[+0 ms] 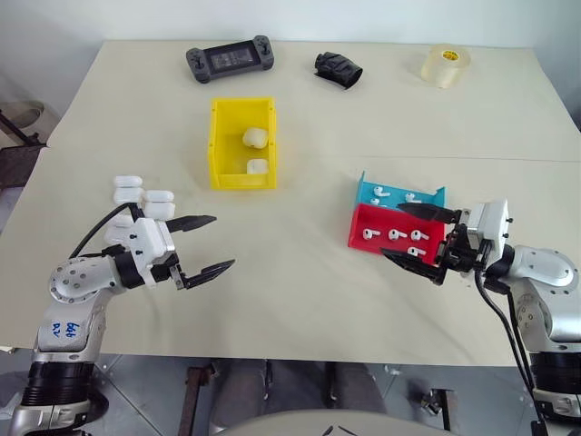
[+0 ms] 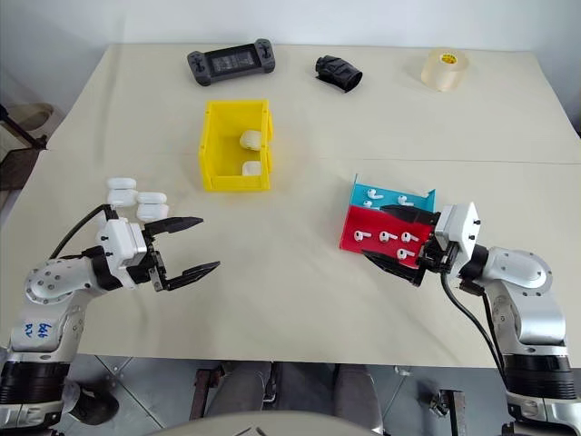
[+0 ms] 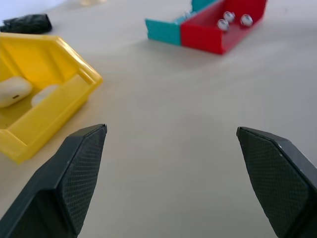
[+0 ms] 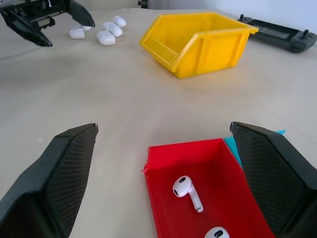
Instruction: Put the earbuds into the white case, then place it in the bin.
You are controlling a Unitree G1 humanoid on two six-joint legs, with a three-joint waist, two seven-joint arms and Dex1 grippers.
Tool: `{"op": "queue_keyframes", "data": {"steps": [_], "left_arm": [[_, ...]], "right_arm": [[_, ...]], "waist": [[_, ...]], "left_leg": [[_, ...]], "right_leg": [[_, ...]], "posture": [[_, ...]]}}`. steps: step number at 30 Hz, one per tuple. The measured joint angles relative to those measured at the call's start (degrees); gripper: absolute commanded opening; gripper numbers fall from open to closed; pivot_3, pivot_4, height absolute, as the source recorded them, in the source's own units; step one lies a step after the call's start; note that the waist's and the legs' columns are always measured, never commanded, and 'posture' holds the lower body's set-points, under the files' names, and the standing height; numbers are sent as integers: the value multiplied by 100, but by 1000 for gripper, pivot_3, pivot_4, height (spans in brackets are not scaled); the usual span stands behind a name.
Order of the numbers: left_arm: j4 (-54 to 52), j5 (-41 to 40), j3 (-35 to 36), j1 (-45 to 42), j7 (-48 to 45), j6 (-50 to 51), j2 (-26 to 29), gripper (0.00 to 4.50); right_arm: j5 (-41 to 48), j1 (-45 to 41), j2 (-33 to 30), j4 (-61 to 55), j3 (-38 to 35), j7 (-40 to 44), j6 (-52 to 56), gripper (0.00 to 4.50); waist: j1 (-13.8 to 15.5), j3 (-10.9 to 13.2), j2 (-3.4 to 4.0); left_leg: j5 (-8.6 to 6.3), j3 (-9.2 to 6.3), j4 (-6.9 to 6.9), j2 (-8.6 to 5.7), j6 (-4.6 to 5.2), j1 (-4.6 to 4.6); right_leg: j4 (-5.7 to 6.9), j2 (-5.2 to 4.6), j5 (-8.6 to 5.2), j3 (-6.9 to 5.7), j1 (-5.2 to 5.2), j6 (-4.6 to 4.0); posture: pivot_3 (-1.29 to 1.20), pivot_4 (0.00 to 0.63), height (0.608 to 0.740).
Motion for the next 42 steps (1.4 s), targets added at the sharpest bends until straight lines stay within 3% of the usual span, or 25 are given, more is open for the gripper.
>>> {"op": "queue_keyframes", "data": {"steps": [7, 11, 16, 22, 27, 30, 37, 42], "left_arm": [[-310, -42, 388, 295, 493, 58, -65, 4473], [-550, -44, 932, 897, 1122, 205, -275, 4473], [-1212, 176, 1785, 2210, 2353, 441, -949, 4473], [-1953, 156, 2295, 2995, 3473, 1387, -1499, 4473], [-2392, -116, 2289, 2867, 3797, 2207, -1506, 4473], [-2423, -288, 2276, 2366, 4049, 3088, -1118, 4473], [-2148, -609, 2293, 761, 4332, 5935, 514, 4473], [-1413, -690, 1786, -578, 4263, 7775, 1584, 4473]], "right_arm": [[58, 26, 8, -14, 55, 207, 27, 4500], [183, -32, 172, -245, 274, 252, 139, 4500], [268, -504, 689, -710, 984, 331, 200, 4500], [127, -759, 819, -585, 1277, 506, 8, 4500], [43, -865, 819, -259, 1277, 590, -128, 4500], [25, -860, 800, -201, 1251, 594, -136, 4500], [8, -804, 763, -237, 1204, 552, -115, 4500], [-1, -782, 780, -373, 1220, 401, -92, 4500]], "waist": [[-26, 0, 0], [-20, 0, 0], [-15, 5, -8], [156, 5, -21], [132, 5, -20], [124, 5, -20], [102, 5, -21], [52, 5, -21]], "left_leg": [[-1, 3, -4, 5, -1, 1], [-3, 2, -2, 12, -5, 3], [-15, 2, 1, 17, -13, 4], [-28, -6, 17, 1, -12, 2], [-31, -4, 13, 9, -17, 3], [-30, -4, 15, 13, -19, 3], [-30, -6, 10, 15, -21, 2], [-31, -3, 0, 18, -26, 1]], "right_leg": [[-2, 2, 0, 1, -2, 0], [-3, 9, 0, 1, -1, 0], [-9, 11, 0, 5, -2, 0], [-35, -5, 0, 4, 9, -1], [-33, 3, -2, 4, 4, -4], [-22, 11, -2, 6, 0, -5], [2, 20, -3, 11, -6, -5], [17, 29, -3, 21, -24, -6]], "posture": [[0, 150, 740], [0, 150, 740], [0, 150, 740], [0, 150, 740], [0, 150, 740], [0, 150, 740], [0, 150, 740], [0, 150, 740]]}}
